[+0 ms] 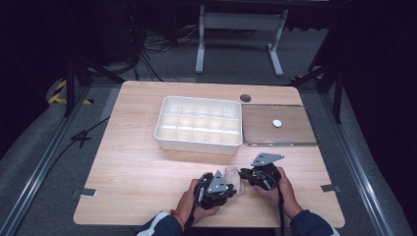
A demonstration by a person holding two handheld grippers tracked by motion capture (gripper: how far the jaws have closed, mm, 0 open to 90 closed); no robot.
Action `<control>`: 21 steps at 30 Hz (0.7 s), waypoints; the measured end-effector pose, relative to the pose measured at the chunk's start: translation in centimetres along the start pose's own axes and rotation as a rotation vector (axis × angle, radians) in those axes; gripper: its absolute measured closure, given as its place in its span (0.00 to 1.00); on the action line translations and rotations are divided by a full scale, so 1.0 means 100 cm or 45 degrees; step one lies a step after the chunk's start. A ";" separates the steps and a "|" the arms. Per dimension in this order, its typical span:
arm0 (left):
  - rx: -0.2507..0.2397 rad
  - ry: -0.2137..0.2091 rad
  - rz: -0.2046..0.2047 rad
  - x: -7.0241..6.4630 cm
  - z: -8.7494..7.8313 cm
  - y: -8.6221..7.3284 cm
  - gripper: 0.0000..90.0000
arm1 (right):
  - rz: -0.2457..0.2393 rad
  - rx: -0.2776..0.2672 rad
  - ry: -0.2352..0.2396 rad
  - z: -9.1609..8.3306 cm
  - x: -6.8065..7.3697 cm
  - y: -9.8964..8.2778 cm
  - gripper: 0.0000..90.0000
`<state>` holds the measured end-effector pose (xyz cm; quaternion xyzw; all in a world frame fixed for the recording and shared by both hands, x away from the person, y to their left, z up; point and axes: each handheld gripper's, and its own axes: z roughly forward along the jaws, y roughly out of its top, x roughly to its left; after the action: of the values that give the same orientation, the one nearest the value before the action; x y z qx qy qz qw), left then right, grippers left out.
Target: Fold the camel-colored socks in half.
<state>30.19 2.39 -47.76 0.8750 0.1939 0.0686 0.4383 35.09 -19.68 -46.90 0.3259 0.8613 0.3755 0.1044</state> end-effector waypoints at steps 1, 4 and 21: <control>0.000 0.003 0.004 0.000 0.000 0.000 0.85 | 0.010 -0.024 0.006 -0.003 -0.001 0.001 0.87; 0.000 0.001 -0.003 0.000 0.000 0.000 0.85 | 0.018 -0.128 0.043 -0.014 0.001 0.006 0.78; -0.014 -0.011 -0.009 0.000 -0.001 -0.002 0.85 | 0.188 0.026 0.367 0.014 -0.008 0.003 0.60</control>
<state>30.15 2.60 -47.90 0.8721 0.1949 0.0643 0.4443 36.47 -19.25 -47.75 0.3321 0.8449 0.4162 -0.0515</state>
